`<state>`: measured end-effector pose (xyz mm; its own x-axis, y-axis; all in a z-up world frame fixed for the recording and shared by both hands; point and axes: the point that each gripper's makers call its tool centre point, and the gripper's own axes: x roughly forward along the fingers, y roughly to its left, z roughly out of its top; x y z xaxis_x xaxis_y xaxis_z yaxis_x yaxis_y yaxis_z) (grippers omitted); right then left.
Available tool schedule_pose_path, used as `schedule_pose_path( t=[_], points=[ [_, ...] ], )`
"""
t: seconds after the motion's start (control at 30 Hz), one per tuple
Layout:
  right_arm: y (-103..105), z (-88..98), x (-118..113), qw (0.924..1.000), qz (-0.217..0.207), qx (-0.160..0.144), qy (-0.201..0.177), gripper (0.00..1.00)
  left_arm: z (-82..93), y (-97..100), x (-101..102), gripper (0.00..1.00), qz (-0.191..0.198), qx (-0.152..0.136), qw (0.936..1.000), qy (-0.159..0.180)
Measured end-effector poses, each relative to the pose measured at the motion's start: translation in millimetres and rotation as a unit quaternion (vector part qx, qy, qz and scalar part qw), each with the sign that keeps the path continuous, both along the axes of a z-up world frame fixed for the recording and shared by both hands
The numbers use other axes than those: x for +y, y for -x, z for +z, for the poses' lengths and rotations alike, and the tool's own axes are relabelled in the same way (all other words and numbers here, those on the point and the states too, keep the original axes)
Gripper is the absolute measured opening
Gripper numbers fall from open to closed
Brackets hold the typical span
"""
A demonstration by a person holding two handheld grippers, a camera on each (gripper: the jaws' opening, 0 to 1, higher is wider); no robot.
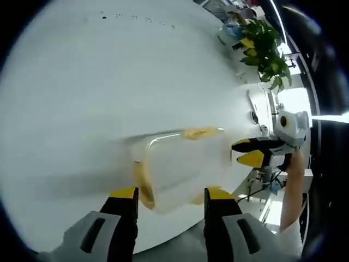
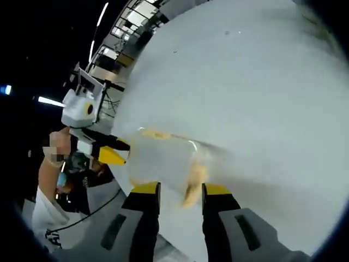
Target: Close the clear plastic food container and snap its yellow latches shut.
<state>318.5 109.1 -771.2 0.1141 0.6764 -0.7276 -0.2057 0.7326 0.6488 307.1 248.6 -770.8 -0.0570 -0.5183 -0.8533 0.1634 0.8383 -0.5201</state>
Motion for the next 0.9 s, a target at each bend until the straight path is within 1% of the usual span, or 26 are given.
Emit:
schedule_pose_path(
  t=[0.07,0.13,0.17,0.23,0.27,0.3,0.43,0.5,0.53,0.57,0.7,0.73,0.77,0.83,0.87,0.9],
  points=[
    [0.3,-4.7,-2.2,0.9999,0.000,0.000,0.013,0.23,0.0,0.8,-2.6,0.45,0.002,0.001,1.0000,0.001],
    [-0.6,-6.5,-1.9,0.9999,-0.003,0.004,0.013,0.19,-1.8,1.3,-3.5,0.45,-0.001,-0.001,1.0000,-0.007],
    [-0.2,-6.4,-0.5,0.9999,-0.003,0.005,0.011,0.18,-2.4,-2.4,-1.4,0.45,-0.003,0.000,0.9999,-0.010],
    [1.0,-10.0,0.3,0.9997,0.002,0.004,0.023,0.18,-4.3,-3.2,-0.4,0.44,-0.007,0.000,0.9998,-0.018],
    [0.8,-13.3,-1.0,0.9994,0.010,-0.001,0.034,0.18,-6.0,-4.6,1.5,0.43,-0.010,0.001,0.9996,-0.025],
    [0.0,-12.5,1.7,0.9996,0.003,0.003,0.028,0.20,-7.9,-8.0,3.8,0.42,-0.011,0.000,0.9995,-0.029],
    [0.3,-11.8,1.8,0.9996,0.002,0.002,0.028,0.19,-12.8,-6.8,6.2,0.38,-0.023,-0.005,0.9985,-0.049],
    [0.1,-11.6,1.6,0.9996,0.003,0.001,0.029,0.19,-15.0,-8.8,10.2,0.34,-0.026,-0.006,0.9976,-0.065],
    [-0.8,-11.8,1.3,0.9996,0.004,0.001,0.029,0.19,-16.0,-9.4,13.3,0.31,-0.035,-0.010,0.9964,-0.077],
    [-1.4,-11.7,1.4,0.9996,0.004,0.000,0.028,0.19,-15.2,-10.2,10.2,0.32,-0.040,-0.011,0.9964,-0.074],
    [-2.1,-11.7,1.2,0.9995,0.008,-0.002,0.031,0.19,-16.2,-16.3,13.9,0.32,-0.047,-0.015,0.9949,-0.088],
    [-1.3,-11.4,1.6,0.9994,0.011,-0.004,0.032,0.19,-16.4,-18.1,14.5,0.33,-0.052,-0.019,0.9941,-0.093],
    [-1.3,-11.2,1.7,0.9993,0.013,-0.006,0.034,0.19,-16.8,-21.2,16.4,0.34,-0.062,-0.029,0.9923,-0.103],
    [-1.4,-10.7,1.9,0.9991,0.016,-0.009,0.037,0.19,-16.5,-23.9,21.0,0.40,-0.078,-0.046,0.9874,-0.129],
    [-2.0,-10.5,2.0,0.9990,0.019,-0.011,0.040,0.19,-16.3,-26.9,24.4,0.43,-0.088,-0.056,0.9838,-0.146],
    [-2.2,-10.3,2.1,0.9989,0.020,-0.013,0.041,0.19,-15.8,-28.5,26.1,0.47,-0.095,-0.063,0.9812,-0.156]
  ],
)
